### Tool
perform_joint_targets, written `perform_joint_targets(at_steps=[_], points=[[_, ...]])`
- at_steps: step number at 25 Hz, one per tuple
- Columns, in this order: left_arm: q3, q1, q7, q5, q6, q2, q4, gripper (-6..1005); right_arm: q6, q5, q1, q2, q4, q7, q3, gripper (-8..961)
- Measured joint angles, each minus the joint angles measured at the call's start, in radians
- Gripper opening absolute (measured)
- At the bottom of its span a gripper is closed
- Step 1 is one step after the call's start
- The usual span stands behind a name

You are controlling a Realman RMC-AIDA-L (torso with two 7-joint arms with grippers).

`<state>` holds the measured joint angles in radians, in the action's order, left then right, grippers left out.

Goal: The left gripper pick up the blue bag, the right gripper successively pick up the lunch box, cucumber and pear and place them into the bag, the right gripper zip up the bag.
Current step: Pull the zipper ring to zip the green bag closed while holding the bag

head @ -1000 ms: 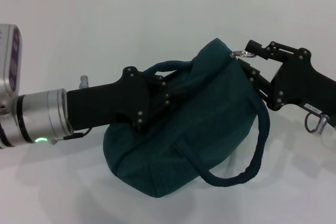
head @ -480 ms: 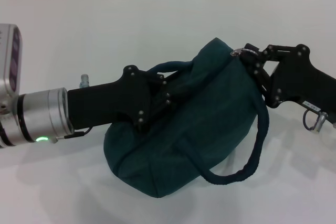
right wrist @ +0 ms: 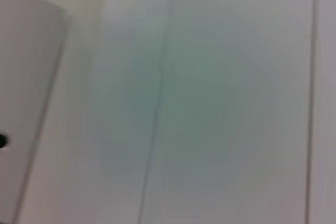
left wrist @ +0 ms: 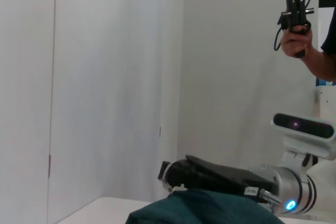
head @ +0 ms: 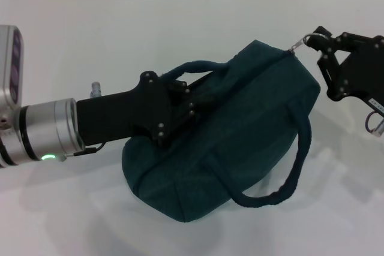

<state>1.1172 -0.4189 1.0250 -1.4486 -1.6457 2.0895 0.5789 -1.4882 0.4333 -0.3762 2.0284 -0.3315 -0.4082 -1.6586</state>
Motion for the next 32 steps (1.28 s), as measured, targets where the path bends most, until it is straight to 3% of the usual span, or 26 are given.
perform_joint_targets(at_steps=[8, 32], points=[[-0.001, 0.0, -0.001, 0.011, 0.002, -0.001, -0.002, 46, 0.081, -0.006, 0.0, -0.001, 0.016, -0.025, -0.001, 14], [-0.016, 0.0, -0.002, 0.053, 0.028, -0.003, -0.014, 44, 0.146, -0.043, 0.013, -0.009, 0.095, -0.081, -0.001, 15]])
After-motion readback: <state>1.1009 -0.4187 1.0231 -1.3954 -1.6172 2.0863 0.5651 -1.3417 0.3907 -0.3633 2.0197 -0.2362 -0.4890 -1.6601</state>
